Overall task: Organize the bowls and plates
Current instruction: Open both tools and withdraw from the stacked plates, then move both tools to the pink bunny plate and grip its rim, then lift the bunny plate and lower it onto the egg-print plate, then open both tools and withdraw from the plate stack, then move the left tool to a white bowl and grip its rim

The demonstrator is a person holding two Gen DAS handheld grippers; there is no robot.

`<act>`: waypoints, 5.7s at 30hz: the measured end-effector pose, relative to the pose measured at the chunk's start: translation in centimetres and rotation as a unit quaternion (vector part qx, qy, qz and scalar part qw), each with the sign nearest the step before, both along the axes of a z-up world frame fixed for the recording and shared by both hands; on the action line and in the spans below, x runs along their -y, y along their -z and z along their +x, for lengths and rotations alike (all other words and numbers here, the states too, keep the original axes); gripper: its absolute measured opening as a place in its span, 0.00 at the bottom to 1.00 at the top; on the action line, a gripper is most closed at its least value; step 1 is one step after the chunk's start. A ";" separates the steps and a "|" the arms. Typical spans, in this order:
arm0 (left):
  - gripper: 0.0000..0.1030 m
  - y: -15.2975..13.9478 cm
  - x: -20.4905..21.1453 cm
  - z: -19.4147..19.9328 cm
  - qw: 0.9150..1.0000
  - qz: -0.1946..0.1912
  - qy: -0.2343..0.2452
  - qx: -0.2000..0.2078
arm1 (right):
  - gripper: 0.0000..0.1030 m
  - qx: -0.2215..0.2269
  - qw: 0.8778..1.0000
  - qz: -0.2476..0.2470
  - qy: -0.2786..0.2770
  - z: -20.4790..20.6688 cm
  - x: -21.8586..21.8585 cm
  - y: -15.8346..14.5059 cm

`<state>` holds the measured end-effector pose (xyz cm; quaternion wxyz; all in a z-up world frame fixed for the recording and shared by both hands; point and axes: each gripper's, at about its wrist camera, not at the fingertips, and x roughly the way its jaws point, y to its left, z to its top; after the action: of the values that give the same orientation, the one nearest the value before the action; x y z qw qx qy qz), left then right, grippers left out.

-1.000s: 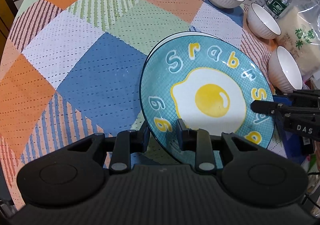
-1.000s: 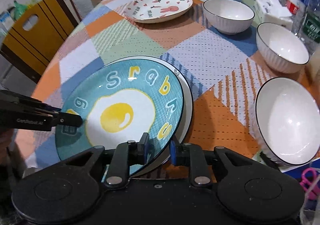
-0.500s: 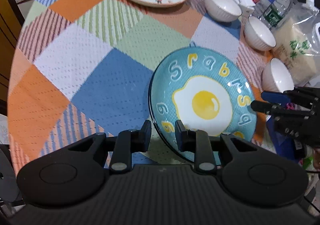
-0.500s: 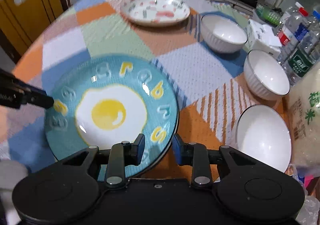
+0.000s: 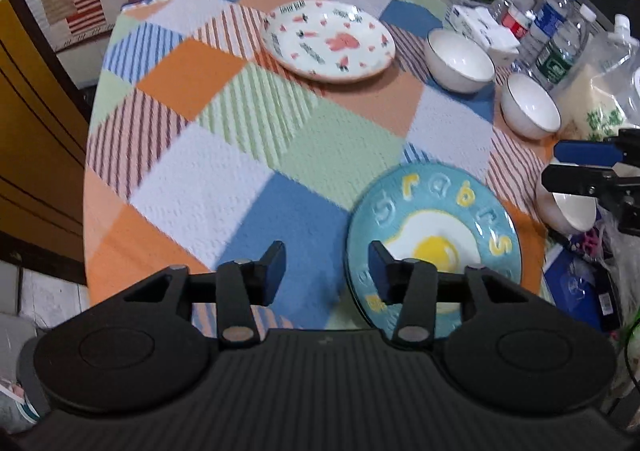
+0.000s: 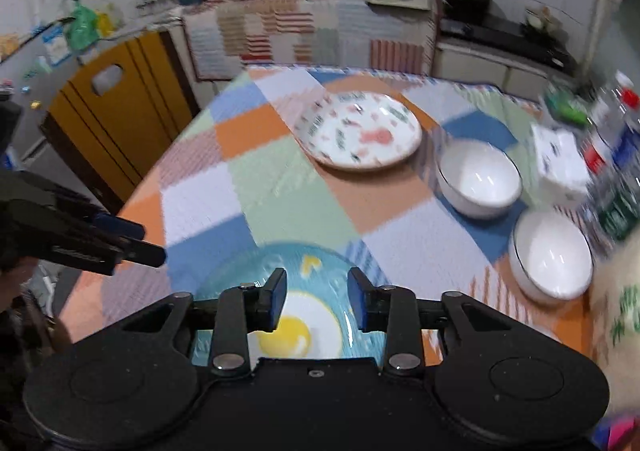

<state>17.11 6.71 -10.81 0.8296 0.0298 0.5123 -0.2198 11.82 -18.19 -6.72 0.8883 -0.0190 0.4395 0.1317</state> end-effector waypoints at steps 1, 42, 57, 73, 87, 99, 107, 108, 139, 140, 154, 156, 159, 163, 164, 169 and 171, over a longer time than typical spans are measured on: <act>0.48 -0.3 -0.1 0.5 1.000 0.000 -0.001 0.007 | 0.49 0.009 1.000 0.004 -0.009 0.5 -0.1 -0.3; 0.58 12.0 4.6 25.2 0.992 -0.052 -0.107 0.040 | 0.61 -0.043 0.971 0.183 0.151 21.5 4.4 14.0; 0.22 9.9 7.3 23.4 0.997 -0.005 -0.057 0.057 | 0.24 -0.046 0.962 0.210 0.170 22.8 5.8 16.3; 0.20 3.8 4.3 10.7 0.996 -0.011 -0.016 0.085 | 0.24 -0.068 0.960 0.247 0.110 13.9 5.3 11.6; 0.20 0.1 4.0 -0.7 0.997 -0.044 0.012 0.069 | 0.25 -0.049 0.967 0.228 0.100 2.3 5.4 6.6; 0.20 2.0 3.4 -5.8 0.998 -0.049 0.020 0.018 | 0.25 -0.086 0.967 0.217 0.105 -3.7 4.9 7.4; 0.20 4.0 4.2 -7.6 0.999 -0.032 0.027 0.001 | 0.26 -0.118 0.964 0.210 0.110 -6.0 4.8 9.1; 0.20 4.3 4.2 -7.6 0.999 -0.031 0.028 -0.002 | 0.26 -0.120 0.965 0.205 0.110 -6.1 4.6 9.3; 0.39 4.2 5.0 -5.2 0.993 -0.002 0.009 -0.117 | 0.42 -0.104 0.992 -0.026 0.061 -3.8 1.1 6.2; 0.39 3.9 4.9 -5.0 0.993 -0.001 0.008 -0.117 | 0.44 -0.098 0.993 -0.022 0.064 -3.7 1.5 5.7; 0.75 -1.1 5.6 -2.4 0.997 0.017 0.000 -0.072 | 0.66 -0.020 0.998 -0.031 0.057 -2.8 2.7 0.4; 0.78 -2.0 5.9 -1.9 0.998 0.022 0.001 -0.058 | 0.67 -0.011 0.998 -0.038 0.047 -2.4 2.7 -0.3; 0.84 -3.3 6.4 -0.8 0.999 0.033 -0.002 -0.039 | 0.68 0.003 0.998 -0.046 0.036 -1.8 2.9 -1.4; 0.85 -4.7 7.2 0.8 0.999 0.050 0.001 -0.017 | 0.78 0.019 0.998 -0.050 0.030 -0.8 3.7 -2.6; 0.85 -5.0 7.4 1.2 0.999 0.051 0.002 -0.011 | 0.90 0.022 0.998 -0.056 0.026 -0.5 3.9 -2.8; 0.85 -6.3 8.8 3.4 0.999 0.043 0.006 0.007 | 0.93 0.033 0.994 -0.106 0.015 1.1 4.9 -2.7; 0.85 -6.5 9.5 4.1 0.999 0.041 0.010 0.012 | 0.93 0.037 0.993 -0.110 0.011 1.9 5.4 -2.7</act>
<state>21.23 -2.78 -4.33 0.8317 0.0719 0.5103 -0.2066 13.74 -23.59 -3.99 0.8981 -0.1167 0.4180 0.0716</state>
